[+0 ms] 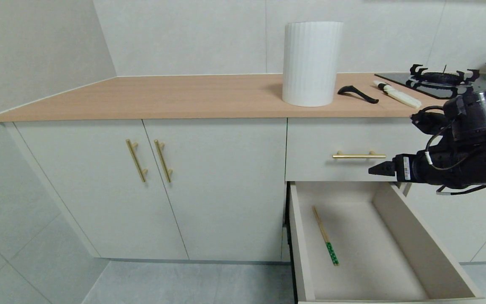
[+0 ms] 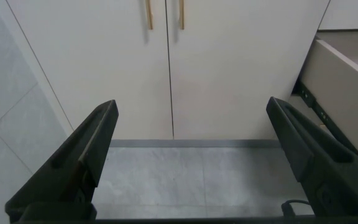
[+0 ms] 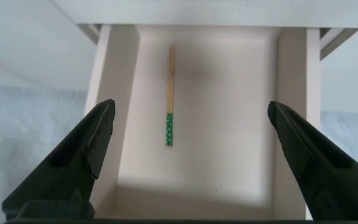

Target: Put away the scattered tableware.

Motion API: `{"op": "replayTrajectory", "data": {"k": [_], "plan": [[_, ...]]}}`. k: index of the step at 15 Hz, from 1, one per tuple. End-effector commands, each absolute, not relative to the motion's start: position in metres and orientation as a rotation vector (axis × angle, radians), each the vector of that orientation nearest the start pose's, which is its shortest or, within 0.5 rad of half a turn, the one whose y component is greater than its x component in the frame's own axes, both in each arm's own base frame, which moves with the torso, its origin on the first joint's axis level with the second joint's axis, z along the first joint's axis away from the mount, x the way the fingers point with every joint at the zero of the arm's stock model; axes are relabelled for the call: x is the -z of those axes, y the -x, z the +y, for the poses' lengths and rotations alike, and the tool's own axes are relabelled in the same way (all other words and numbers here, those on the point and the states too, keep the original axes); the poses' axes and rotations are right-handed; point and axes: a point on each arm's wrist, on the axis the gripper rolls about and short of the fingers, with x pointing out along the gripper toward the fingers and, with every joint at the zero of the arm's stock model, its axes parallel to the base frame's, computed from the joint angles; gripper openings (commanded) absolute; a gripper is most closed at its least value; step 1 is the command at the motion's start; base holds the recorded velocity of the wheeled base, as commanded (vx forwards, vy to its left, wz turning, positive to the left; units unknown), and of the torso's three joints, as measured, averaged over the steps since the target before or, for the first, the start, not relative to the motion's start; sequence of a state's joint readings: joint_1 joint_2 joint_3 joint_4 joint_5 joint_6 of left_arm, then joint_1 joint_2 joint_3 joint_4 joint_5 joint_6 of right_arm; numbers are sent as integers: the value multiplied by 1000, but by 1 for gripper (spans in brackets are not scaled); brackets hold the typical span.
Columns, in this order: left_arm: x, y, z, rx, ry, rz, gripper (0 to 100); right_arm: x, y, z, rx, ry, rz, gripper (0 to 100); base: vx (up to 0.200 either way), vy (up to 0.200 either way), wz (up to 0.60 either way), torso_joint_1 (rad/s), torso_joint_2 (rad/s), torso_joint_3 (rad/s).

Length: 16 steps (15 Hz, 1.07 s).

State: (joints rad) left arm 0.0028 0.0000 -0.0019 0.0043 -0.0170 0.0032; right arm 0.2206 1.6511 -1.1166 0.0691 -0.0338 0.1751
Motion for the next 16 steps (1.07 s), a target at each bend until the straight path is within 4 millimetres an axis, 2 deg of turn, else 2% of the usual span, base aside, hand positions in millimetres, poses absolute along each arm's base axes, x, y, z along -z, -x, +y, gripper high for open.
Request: {"op": "replayTrajectory", "data": {"k": [1, 4, 16], "plan": [[-75, 23, 0, 14, -3, 3, 100, -219, -287, 66, -137, -90, 605, 100, 0, 0, 0, 36, -251, -198], [-75, 23, 0, 14, -3, 3, 100, -219, -288, 67, -138, -92, 598, 100, 0, 0, 0, 87, -274, -287], [-75, 23, 0, 14, -3, 3, 100, -204, -300, 69, -132, -89, 609, 100, 0, 0, 0, 162, -491, -301]]}}
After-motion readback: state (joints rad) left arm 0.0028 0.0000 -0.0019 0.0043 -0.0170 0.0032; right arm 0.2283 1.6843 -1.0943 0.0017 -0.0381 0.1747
